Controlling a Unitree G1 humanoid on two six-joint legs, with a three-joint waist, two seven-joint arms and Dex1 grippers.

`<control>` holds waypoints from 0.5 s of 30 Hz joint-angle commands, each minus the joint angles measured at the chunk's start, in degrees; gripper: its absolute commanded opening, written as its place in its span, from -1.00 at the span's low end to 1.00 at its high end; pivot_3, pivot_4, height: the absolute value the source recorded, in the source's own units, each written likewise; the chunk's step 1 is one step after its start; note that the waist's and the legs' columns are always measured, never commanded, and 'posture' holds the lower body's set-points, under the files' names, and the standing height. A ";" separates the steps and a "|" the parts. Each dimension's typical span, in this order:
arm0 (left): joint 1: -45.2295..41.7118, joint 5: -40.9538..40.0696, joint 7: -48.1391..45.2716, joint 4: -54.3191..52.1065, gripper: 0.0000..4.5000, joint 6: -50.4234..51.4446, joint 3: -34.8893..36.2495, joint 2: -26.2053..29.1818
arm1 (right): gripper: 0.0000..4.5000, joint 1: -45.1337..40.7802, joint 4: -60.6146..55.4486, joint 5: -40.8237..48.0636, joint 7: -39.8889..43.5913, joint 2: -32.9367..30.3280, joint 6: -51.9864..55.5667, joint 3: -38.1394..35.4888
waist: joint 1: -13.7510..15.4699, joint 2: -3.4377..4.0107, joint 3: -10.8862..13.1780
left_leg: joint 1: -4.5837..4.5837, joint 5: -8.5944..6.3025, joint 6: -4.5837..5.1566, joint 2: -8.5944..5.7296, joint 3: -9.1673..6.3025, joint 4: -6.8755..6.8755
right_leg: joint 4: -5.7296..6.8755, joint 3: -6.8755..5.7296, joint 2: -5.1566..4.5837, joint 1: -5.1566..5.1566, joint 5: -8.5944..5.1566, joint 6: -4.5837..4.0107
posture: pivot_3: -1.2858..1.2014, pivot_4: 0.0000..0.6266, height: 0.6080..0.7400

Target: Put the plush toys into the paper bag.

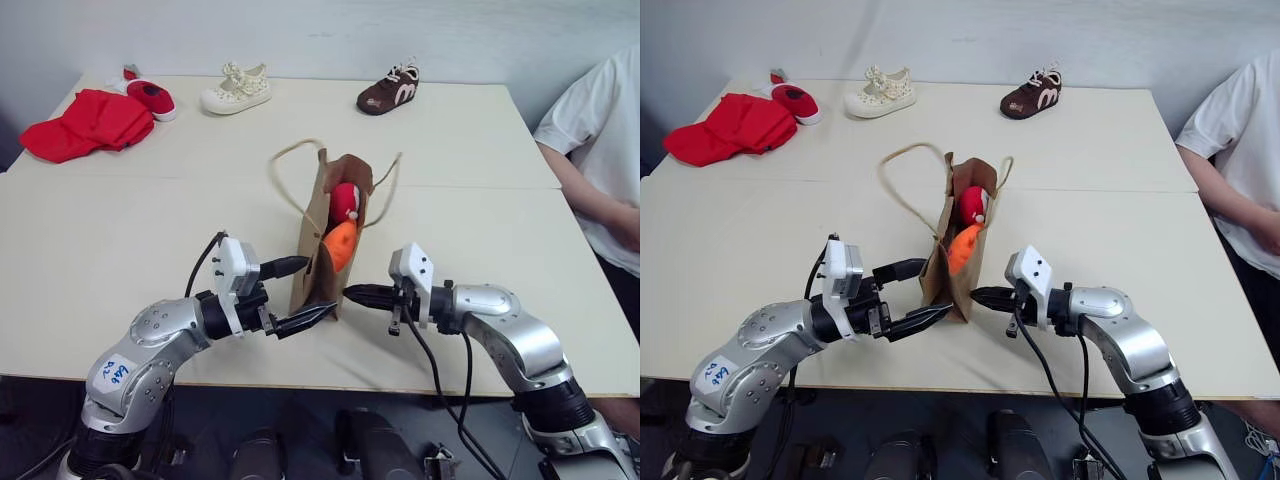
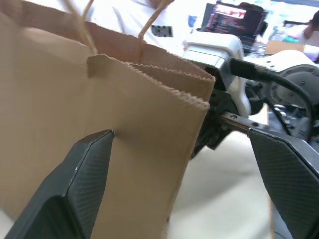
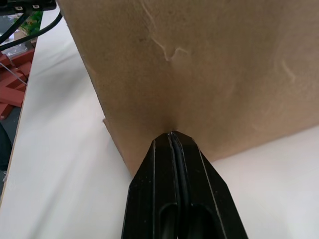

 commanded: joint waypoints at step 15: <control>2.67 14.64 8.63 1.47 0.33 -13.63 -3.83 -7.64 | -1.00 2.16 -5.90 1.37 -0.21 1.76 1.49 0.69 | 0.03 0.00 0.00 | -0.03 -0.02 0.04 0.01 -0.02 0.11 | 0.06 -0.02 0.00 0.00 0.00 0.00 | 0.03 -0.52 1.00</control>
